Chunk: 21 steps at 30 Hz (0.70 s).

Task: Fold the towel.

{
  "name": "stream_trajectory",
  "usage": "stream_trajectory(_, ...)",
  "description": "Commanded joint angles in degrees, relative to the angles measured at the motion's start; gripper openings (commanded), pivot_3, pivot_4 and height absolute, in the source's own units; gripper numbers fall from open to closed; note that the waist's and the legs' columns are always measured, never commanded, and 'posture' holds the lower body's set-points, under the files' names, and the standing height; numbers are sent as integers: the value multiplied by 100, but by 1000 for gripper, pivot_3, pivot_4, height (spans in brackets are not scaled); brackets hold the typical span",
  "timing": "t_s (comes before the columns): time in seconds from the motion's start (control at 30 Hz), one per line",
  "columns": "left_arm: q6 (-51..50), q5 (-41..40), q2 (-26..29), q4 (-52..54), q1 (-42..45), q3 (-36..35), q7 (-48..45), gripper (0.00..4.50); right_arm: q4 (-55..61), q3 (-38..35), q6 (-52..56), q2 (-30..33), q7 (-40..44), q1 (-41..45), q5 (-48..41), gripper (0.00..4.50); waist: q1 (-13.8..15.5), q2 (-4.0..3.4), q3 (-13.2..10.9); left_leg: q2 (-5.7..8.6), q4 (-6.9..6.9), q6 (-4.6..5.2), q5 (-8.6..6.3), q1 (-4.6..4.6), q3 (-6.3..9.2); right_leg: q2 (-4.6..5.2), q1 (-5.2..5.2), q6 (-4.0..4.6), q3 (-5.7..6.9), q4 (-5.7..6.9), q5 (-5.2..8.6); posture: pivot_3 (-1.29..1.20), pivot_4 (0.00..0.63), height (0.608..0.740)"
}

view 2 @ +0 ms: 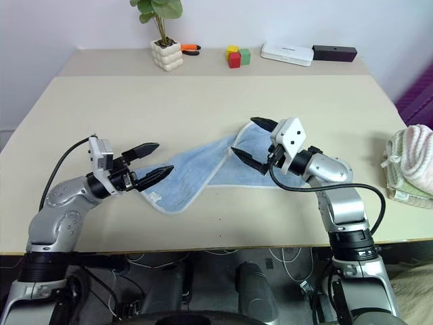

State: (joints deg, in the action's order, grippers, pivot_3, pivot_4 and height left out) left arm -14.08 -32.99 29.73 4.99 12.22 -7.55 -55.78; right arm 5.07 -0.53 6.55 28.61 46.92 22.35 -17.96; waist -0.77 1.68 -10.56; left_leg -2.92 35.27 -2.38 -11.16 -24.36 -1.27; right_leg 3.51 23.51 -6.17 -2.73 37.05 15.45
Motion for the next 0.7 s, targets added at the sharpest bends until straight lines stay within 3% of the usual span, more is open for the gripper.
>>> stream_trajectory(0.03,195,47,38,72,94,-99,-30,4467,208,-66,-93,4,-12,162,-48,4500,7,0,0,0,0,0,0,0,0,0,0,0,0,0,0,0,150,740)
stream_trajectory(0.3,341,36,251,150,-115,-344,-67,4467,-341,144,-449,-353,40,610,48,4500,-25,0,0,-1,-2,0,0,1,0,-1,1,0,0,0,0,0,150,740)
stream_trajectory(0.53,-185,-570,864,408,-547,-862,-516,4467,-541,540,-751,-1007,-21,745,143,4500,-28,0,0,-2,-4,0,0,0,0,0,3,0,0,1,0,0,150,740)
stream_trajectory(0.7,-504,-688,1031,807,-709,-896,-363,4467,-1154,274,-1077,-907,179,1004,79,4500,19,-2,-1,1,1,0,0,-1,0,7,-3,3,1,-5,2,0,150,740)
